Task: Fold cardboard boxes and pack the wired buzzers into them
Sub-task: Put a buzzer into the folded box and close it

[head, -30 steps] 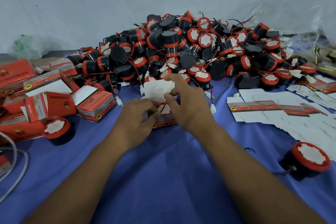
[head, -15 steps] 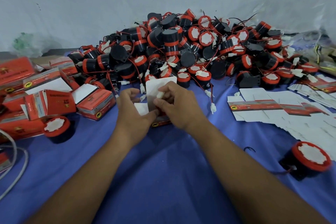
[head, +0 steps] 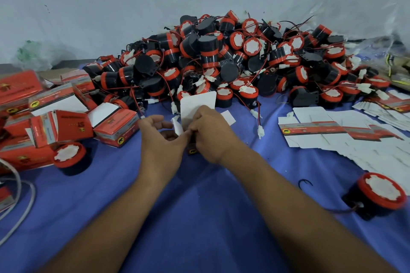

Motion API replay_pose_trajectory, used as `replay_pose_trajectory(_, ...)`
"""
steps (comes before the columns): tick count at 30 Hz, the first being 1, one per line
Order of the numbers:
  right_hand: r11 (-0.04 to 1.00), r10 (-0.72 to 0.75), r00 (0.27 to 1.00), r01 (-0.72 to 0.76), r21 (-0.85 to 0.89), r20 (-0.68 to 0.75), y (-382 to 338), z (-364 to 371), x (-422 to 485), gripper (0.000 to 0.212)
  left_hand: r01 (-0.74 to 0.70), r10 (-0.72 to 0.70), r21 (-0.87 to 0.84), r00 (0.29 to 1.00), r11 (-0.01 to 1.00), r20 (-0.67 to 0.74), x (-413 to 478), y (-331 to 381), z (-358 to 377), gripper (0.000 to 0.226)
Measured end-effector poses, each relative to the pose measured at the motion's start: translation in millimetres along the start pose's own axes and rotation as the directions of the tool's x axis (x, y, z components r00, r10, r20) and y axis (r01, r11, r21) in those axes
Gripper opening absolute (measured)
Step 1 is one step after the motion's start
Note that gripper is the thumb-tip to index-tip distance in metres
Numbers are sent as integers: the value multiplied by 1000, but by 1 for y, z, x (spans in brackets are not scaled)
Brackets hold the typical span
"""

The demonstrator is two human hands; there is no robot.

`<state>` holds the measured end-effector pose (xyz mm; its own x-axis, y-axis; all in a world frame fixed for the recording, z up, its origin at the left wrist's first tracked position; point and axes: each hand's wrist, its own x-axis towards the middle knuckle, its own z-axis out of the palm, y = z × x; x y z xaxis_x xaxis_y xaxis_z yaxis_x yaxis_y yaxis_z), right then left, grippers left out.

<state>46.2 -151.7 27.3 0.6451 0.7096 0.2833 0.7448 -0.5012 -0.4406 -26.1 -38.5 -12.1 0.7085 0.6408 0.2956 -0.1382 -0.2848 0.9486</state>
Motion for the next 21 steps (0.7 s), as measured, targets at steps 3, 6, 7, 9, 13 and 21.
replay_pose_trajectory(3,998,-45,999,45,-35,-8,-1,-2,-1,7,-66,65,60,998,996,14,-3,4,-1,45)
replay_pose_trajectory(6,997,-81,997,81,-20,-10,5,-7,-2,6,-239,221,219,970,946,105,-5,7,-3,29)
replay_pose_trajectory(7,996,-83,997,83,-26,1,8,-8,-2,5,-312,286,267,949,912,132,-5,8,-3,26)
replay_pose_trajectory(9,996,-88,996,88,-19,5,12,-7,-4,8,-392,354,330,919,859,171,-5,8,-3,25)
replay_pose_trajectory(13,1000,1,1000,-1,-10,10,11,-4,-9,21,-436,371,385,899,813,234,-4,6,-3,27)
replay_pose_trajectory(21,1000,-23,992,23,8,121,17,-13,-13,23,-489,384,390,867,780,319,-5,7,-6,27)
